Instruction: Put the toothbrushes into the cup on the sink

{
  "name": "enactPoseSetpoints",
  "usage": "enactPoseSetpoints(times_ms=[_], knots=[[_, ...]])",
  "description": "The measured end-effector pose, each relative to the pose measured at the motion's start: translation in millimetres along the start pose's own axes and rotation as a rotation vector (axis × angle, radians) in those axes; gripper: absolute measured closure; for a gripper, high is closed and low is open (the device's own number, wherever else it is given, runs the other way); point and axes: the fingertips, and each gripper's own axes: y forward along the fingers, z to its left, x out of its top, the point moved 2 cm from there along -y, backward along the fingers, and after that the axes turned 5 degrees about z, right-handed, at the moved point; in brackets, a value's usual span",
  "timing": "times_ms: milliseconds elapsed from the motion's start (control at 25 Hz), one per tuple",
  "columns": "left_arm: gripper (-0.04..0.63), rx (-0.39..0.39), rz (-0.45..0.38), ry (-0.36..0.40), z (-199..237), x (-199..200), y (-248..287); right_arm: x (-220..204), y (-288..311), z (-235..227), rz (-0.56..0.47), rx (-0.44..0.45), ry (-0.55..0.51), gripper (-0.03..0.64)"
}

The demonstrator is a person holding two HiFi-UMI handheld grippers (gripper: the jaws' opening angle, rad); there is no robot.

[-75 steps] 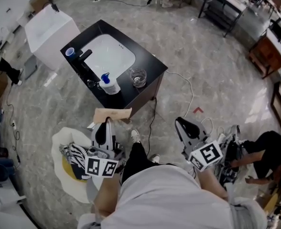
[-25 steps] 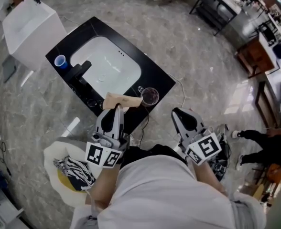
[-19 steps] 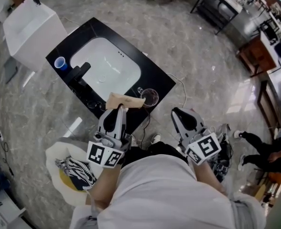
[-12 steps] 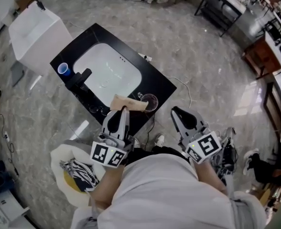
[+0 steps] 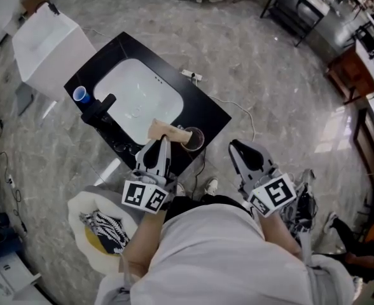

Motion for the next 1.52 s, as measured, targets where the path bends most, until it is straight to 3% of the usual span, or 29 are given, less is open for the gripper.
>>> enactPoseSetpoints(times_ms=[1520], knots=[[0.592,0.095,0.24,0.007,24.3,-128.5,33.9,-26.6,-45.9,-31.5,0.063,-0.041,0.029,0.565]])
